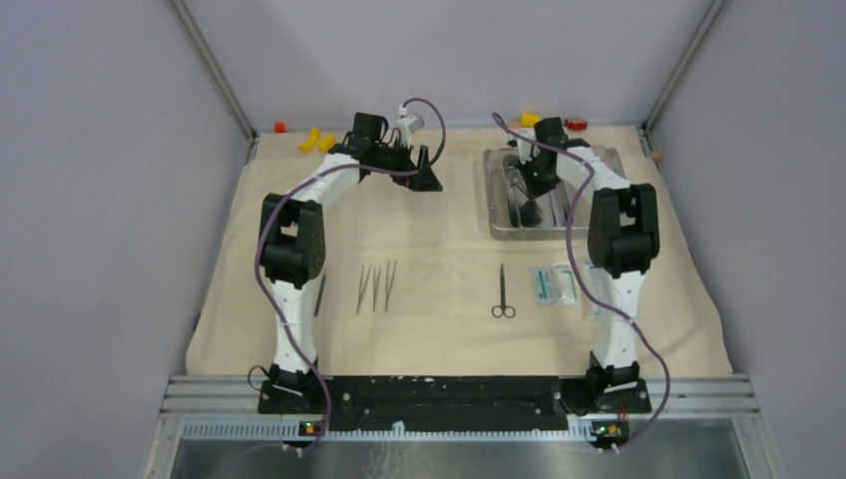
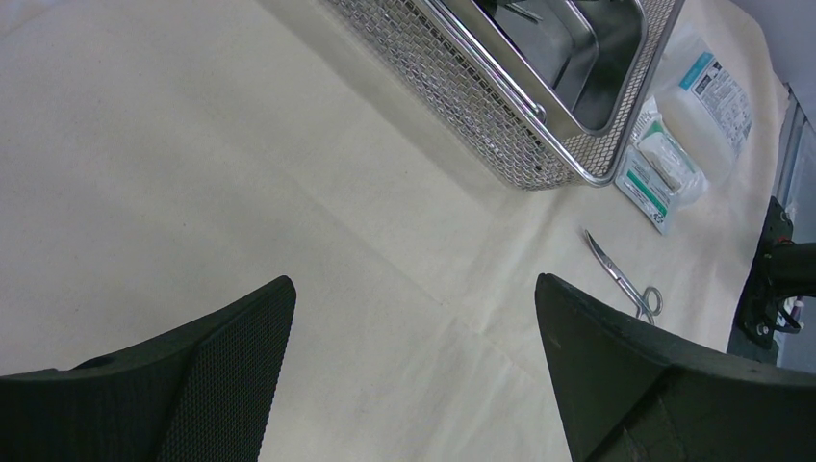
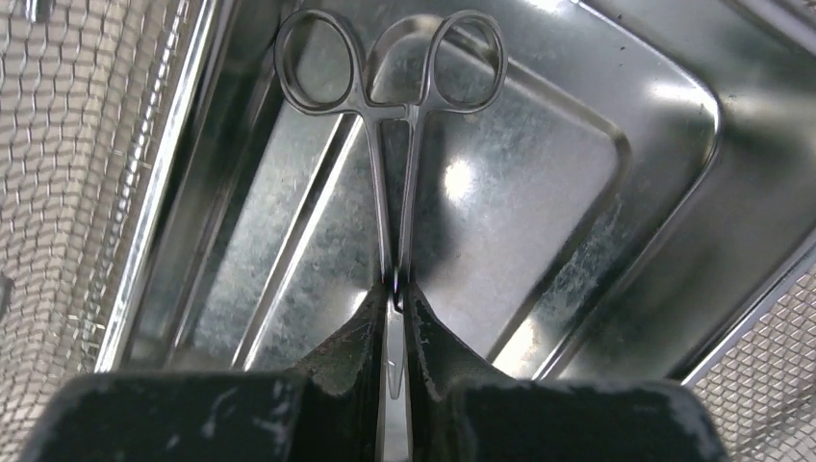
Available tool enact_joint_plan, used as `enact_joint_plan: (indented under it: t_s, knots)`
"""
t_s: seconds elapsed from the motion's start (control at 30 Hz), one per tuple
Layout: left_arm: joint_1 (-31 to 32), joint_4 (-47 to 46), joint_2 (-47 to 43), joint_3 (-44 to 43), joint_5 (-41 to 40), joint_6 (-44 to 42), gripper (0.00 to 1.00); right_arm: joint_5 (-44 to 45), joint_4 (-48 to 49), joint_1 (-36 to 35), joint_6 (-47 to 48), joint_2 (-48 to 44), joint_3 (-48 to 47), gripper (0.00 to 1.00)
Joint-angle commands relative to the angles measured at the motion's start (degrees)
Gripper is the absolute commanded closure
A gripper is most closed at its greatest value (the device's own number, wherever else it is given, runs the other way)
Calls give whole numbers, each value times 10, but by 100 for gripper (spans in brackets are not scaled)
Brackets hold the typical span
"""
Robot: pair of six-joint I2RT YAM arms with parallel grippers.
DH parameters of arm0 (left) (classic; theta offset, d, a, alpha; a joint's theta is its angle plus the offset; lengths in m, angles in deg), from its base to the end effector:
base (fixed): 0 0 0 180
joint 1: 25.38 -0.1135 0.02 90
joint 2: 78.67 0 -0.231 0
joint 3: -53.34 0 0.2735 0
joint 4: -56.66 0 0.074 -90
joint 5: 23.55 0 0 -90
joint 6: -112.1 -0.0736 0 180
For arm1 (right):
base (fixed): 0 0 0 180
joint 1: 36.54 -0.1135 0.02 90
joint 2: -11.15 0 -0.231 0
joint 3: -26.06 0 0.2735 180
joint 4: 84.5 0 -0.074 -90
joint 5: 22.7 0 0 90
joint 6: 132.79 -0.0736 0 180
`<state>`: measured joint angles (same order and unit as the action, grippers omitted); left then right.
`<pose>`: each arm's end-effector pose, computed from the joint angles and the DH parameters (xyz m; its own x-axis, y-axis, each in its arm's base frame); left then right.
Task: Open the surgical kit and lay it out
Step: Adjust the medical item in the container.
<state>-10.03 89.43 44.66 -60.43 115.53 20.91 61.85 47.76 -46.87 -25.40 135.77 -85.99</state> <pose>0.4742 -0.1878 0.1788 -0.6344 0.1883 -0.7497 0.7254 0.4800 -0.4934 0.4819 0.0949 0.1161 -0.7484 -0.4388 -0.4973 -0.4699 0.8800 -0.0693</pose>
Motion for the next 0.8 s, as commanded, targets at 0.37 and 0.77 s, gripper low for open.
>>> enact_joint_plan:
  t_s: [0.37, 0.77]
  knots:
    - [-3, -10, -38, 6, 17, -3, 1, 52, -161, -1, 236, 60, -138, 100]
    - [-3, -10, -37, 2, 14, 0, 1, 29, -193, 2, 234, 71, -204, 99]
